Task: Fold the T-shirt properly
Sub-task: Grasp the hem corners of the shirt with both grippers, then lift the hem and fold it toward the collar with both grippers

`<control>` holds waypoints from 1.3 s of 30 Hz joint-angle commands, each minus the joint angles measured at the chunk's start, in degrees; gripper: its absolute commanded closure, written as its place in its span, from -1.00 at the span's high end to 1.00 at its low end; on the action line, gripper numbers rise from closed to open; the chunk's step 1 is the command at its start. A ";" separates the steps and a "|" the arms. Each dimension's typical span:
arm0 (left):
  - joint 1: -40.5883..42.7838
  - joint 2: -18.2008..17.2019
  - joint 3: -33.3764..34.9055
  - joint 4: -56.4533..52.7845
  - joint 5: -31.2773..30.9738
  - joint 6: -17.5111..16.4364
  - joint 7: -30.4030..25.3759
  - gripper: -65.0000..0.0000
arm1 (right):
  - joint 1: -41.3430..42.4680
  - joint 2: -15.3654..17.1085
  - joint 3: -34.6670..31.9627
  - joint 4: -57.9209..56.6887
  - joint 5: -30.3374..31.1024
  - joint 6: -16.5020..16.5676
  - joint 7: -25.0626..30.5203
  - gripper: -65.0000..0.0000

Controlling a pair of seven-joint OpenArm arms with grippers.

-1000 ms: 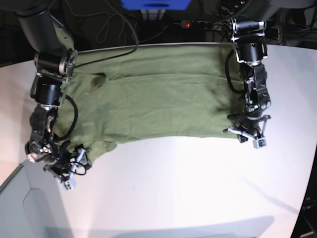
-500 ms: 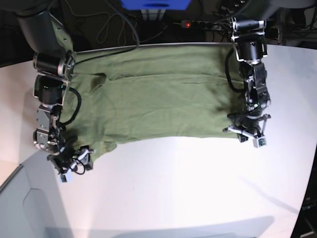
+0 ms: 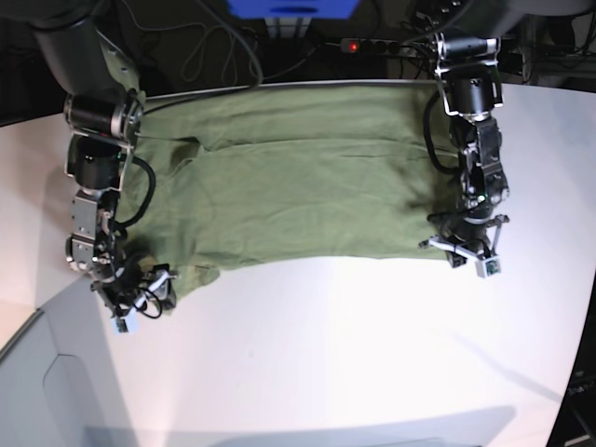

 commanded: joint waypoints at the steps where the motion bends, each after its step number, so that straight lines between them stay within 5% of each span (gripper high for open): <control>1: -0.40 -0.45 -0.05 0.61 0.20 0.23 1.20 -1.00 | 1.55 0.44 -0.01 0.90 0.97 -0.73 1.71 0.08; 4: -0.40 -0.45 -0.05 0.61 0.20 0.23 1.20 -1.00 | 1.20 0.44 -0.01 0.90 0.97 -0.73 1.71 -0.04; 10: -0.40 -0.45 -0.05 0.61 0.20 0.23 1.20 -1.00 | 1.20 0.44 -0.01 0.90 0.97 -0.82 1.71 -1.00; 19: -0.13 -0.54 -0.13 2.72 0.20 0.23 1.47 -1.00 | 0.23 0.70 0.43 2.65 1.32 -0.90 1.36 -0.99; 39: 10.51 -0.45 -0.57 21.44 -0.23 0.23 1.55 -1.00 | -20.69 -0.53 0.52 39.93 1.49 -0.64 -1.63 -0.99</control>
